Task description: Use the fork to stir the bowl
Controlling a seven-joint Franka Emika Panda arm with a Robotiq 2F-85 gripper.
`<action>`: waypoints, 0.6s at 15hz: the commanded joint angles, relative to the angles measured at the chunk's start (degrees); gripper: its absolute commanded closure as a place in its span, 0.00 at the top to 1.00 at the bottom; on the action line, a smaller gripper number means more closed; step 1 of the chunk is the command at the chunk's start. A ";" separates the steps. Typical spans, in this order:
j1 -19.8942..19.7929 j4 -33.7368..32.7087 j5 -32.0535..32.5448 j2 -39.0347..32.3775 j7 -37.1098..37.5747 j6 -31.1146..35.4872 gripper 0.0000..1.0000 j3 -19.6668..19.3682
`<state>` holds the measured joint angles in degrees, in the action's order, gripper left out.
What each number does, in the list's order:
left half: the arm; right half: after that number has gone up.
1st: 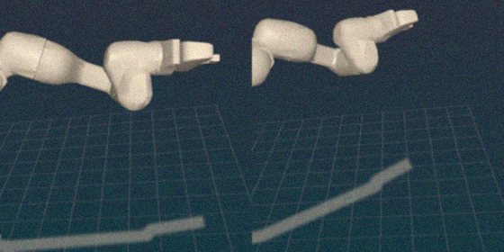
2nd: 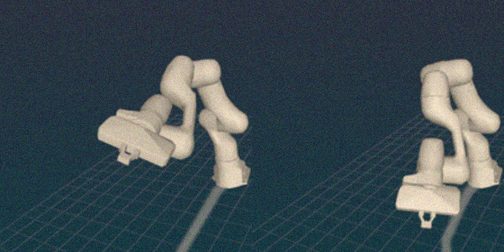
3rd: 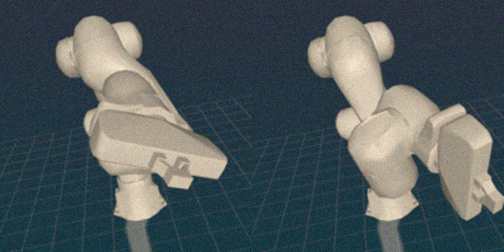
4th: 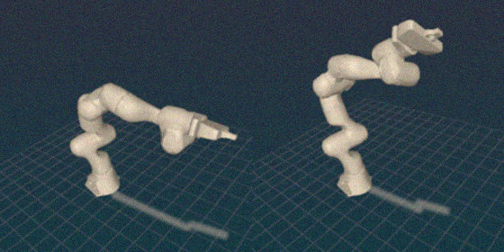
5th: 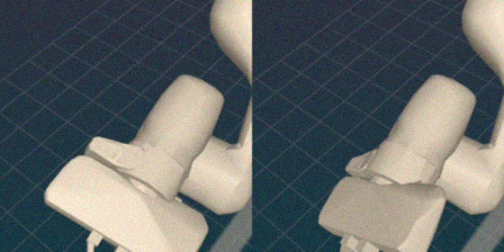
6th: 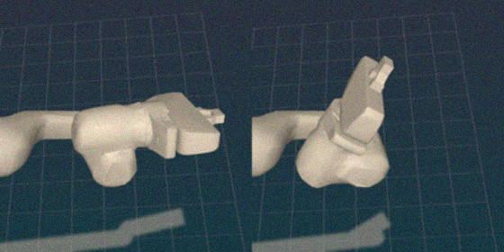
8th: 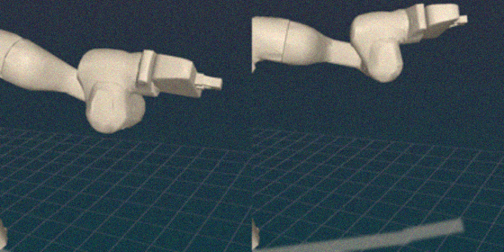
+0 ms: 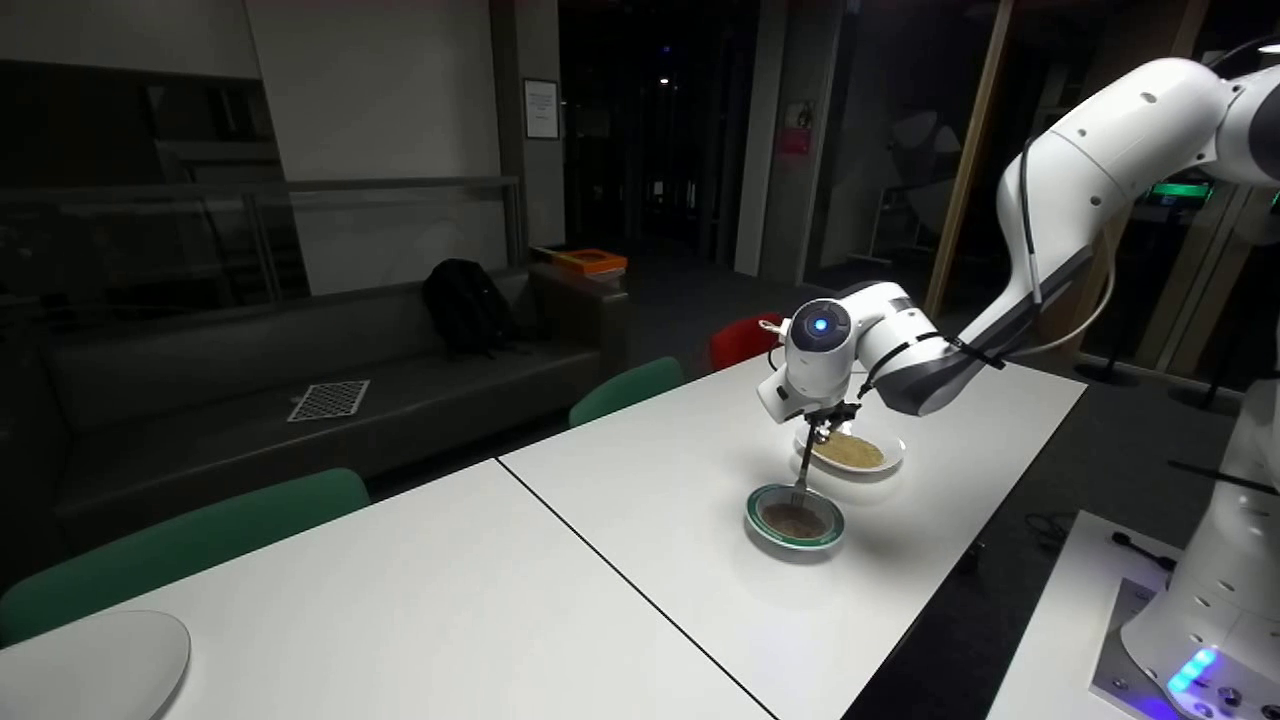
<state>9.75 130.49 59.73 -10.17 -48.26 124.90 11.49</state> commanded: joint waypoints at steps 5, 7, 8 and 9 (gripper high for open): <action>-1.08 1.60 -1.60 5.53 -1.71 1.93 0.03 -0.33; -1.11 1.67 -1.69 6.07 -1.76 2.27 0.03 -0.39; -1.15 1.55 -2.15 6.01 -2.17 2.57 0.03 -0.42; -1.22 1.50 -2.59 5.95 -2.54 2.81 0.03 -0.49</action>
<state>9.08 130.59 59.11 -6.62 -48.39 125.89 11.36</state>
